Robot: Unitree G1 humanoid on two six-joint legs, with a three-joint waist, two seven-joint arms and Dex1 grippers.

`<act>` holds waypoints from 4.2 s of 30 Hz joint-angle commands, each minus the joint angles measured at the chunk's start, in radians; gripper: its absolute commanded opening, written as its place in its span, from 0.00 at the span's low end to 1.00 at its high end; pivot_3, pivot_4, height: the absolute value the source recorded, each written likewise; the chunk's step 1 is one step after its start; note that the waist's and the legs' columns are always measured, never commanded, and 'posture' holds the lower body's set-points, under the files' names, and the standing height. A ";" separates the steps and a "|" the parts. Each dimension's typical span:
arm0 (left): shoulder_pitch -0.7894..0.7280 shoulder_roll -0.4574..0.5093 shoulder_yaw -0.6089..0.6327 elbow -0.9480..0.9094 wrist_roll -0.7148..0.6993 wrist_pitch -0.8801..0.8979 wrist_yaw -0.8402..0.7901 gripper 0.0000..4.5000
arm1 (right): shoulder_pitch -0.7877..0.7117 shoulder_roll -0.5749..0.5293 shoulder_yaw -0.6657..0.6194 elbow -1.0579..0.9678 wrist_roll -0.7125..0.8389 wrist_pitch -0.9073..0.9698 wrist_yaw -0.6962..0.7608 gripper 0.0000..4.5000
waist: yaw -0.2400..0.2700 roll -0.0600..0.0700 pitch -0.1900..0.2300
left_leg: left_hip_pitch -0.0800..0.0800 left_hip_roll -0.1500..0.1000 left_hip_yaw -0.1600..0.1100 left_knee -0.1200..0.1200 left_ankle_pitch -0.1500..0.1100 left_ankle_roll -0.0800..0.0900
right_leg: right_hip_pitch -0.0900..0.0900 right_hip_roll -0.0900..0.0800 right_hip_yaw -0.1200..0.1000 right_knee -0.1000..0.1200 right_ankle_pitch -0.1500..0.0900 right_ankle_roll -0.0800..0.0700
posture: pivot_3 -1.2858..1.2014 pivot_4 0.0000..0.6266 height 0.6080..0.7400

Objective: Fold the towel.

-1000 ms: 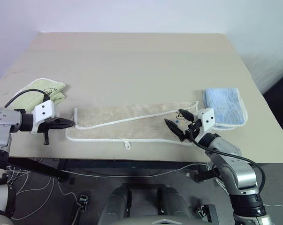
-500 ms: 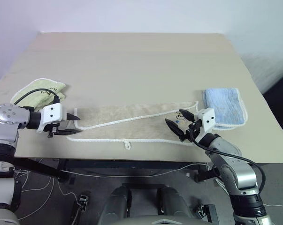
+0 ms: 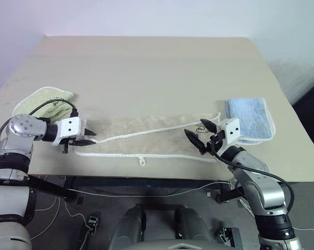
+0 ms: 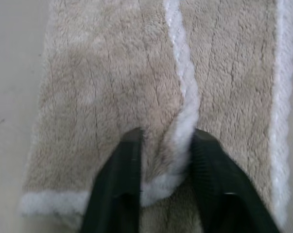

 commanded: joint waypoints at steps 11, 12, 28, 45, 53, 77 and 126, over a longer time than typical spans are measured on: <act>-0.013 0.030 0.061 0.002 -0.066 0.106 -0.036 0.01 | 0.011 -0.003 -0.030 -0.028 0.003 -0.042 0.007 0.87 | -0.001 0.000 0.000 | 0.000 0.000 0.000 0.000 0.000 0.000 | 0.000 0.000 0.000 0.000 0.000 0.000 | 0.52 0.24 1.00; -0.013 0.035 0.069 -0.004 -0.077 0.132 -0.046 0.01 | 0.009 -0.004 -0.030 -0.028 0.003 -0.041 0.007 0.87 | -0.001 0.000 0.000 | 0.000 0.000 0.000 0.000 0.000 0.000 | 0.000 0.000 0.000 0.000 0.000 0.000 | 0.52 0.24 1.00; 0.072 0.063 0.194 -0.203 -0.206 0.408 -0.009 0.01 | -0.078 -0.092 -0.056 0.051 -0.051 -0.083 0.061 0.87 | -0.002 0.000 0.000 | 0.000 0.000 0.000 0.000 0.000 0.000 | 0.000 0.000 0.000 0.000 0.000 0.000 | 0.52 0.24 1.00; 0.149 0.022 0.202 -0.324 -0.233 0.437 0.071 0.00 | -0.432 -0.466 0.194 0.679 -0.651 -0.756 0.116 0.99 | -0.004 0.000 0.000 | 0.000 0.000 0.001 0.000 0.000 0.000 | -0.001 0.000 0.001 0.000 0.000 0.000 | 0.52 0.24 1.00; 0.179 0.012 0.210 -0.368 -0.243 0.449 0.093 0.00 | -0.566 -0.462 0.272 0.880 -0.801 -0.906 0.045 0.96 | -0.004 0.000 0.000 | 0.000 0.000 0.001 0.000 0.000 0.000 | -0.001 0.000 0.001 0.000 0.000 0.000 | 0.52 0.24 1.00; 0.052 -0.009 0.244 -0.222 -0.214 0.351 0.302 0.00 | -0.643 -0.460 0.184 0.866 -0.690 -0.864 0.094 0.01 | 0.000 0.000 0.000 | 0.000 0.000 0.001 0.001 0.000 0.000 | -0.001 0.000 0.001 0.000 0.000 0.000 | 0.52 0.24 1.00; 0.520 0.232 0.397 -0.645 -0.386 0.749 0.049 0.00 | -0.046 -0.666 -0.145 -0.044 0.067 -0.048 0.660 0.01 | 0.004 0.001 0.001 | 0.001 0.002 0.002 0.000 -0.001 0.001 | 0.003 -0.004 0.002 -0.003 0.000 0.000 | 0.52 0.24 1.00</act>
